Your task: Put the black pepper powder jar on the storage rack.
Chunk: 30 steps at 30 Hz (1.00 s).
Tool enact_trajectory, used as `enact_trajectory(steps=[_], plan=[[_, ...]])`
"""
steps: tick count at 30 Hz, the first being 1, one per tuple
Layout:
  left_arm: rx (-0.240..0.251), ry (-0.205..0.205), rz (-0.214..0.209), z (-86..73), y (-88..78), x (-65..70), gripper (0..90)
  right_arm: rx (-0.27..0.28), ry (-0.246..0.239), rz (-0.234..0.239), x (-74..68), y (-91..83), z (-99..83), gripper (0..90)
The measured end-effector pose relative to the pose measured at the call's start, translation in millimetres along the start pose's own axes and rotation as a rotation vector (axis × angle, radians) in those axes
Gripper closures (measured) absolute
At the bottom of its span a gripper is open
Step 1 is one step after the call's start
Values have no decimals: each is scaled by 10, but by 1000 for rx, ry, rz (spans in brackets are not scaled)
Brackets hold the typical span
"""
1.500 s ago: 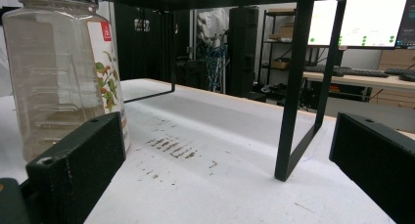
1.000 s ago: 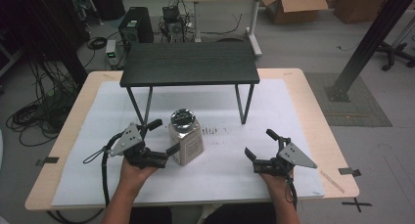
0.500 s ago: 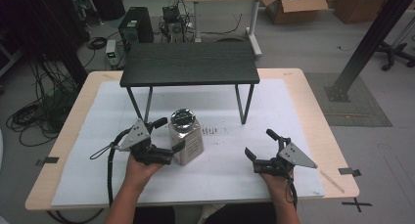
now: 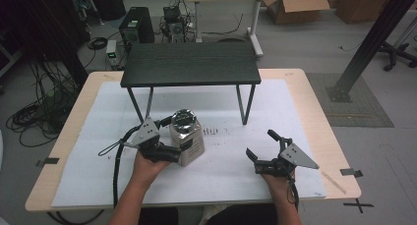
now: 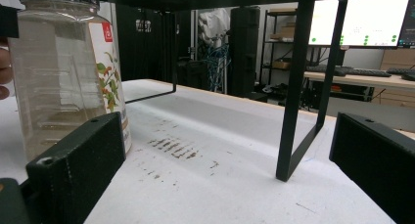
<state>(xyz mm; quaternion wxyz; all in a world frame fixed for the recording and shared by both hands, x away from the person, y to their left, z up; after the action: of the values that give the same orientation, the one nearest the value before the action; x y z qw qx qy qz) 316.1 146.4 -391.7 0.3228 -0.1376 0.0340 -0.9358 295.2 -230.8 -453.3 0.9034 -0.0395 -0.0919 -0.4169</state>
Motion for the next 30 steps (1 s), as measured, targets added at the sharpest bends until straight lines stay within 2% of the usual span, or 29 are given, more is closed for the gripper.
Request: enact_trajectory(steps=[18,25,30], plan=[[-4,-4,13,-6,194,-22,10,4,1,2,0,-3,0,0],[-8,12,26,-15,199,-11,93,4,0,3,-1,-3,0,0],[-17,36,25,-30,199,3,202,7,0,2,-1,-6,-1,0]])
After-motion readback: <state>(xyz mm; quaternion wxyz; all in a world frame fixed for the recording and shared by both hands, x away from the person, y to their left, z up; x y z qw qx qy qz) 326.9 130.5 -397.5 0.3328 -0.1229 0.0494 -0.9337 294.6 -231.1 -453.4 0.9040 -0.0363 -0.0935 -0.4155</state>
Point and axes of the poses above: each handheld gripper's, and its own axes: y roughly forward along the jaws, z roughly out of its top, x roughly to its right, the point moved 1 cm from there along y, roughly forward along the jaws, and after that the axes turned 11 degrees about -y, right-handed, at the moved point
